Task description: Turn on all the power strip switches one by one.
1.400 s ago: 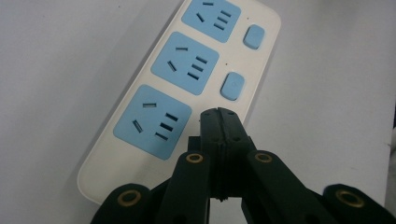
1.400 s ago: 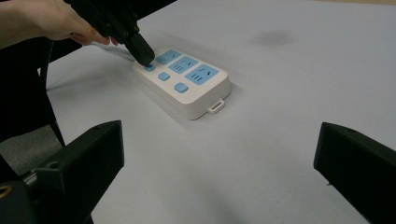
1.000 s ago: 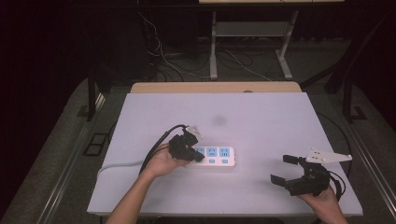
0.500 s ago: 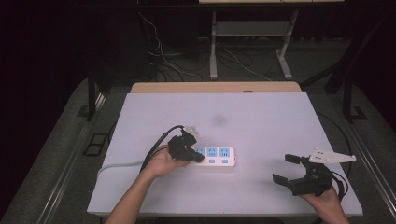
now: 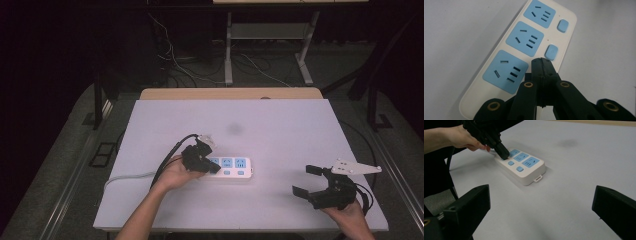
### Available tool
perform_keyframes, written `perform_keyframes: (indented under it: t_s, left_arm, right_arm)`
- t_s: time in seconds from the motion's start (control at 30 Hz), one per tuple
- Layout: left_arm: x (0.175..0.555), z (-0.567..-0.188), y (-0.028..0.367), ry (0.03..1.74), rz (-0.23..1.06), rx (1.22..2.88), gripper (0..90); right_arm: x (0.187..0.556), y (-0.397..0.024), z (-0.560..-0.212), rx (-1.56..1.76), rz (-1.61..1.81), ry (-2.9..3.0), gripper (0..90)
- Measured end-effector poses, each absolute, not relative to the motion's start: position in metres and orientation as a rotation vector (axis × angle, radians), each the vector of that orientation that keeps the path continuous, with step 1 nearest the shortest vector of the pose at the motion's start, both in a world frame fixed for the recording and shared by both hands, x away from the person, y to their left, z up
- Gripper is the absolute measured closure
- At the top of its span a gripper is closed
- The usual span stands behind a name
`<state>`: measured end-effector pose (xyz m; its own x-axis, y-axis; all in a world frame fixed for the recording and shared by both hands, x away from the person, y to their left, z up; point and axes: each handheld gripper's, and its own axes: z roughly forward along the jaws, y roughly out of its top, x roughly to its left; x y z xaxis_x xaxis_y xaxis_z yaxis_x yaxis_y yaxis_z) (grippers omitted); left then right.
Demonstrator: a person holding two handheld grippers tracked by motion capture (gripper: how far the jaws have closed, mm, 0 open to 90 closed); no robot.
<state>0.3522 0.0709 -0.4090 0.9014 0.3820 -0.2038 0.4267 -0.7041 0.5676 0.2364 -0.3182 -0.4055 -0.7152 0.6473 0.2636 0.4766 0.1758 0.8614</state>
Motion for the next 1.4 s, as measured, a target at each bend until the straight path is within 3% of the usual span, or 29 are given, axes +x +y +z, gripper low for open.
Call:
perform_keyframes:
  t_s: [0.87, 1.4]
  left_arm:
    - [0.353, -0.372, 0.051, 0.490, -0.044, 2.463, 89.9]
    - [0.356, -0.386, 0.043, 0.495, -0.064, 2.477, 89.8]
  right_arm:
    - [0.236, -0.320, -0.405, 1.105, 1.574, 2.273, 1.7]
    - [0.237, -0.320, -0.405, 1.107, 1.572, 2.276, 1.7]
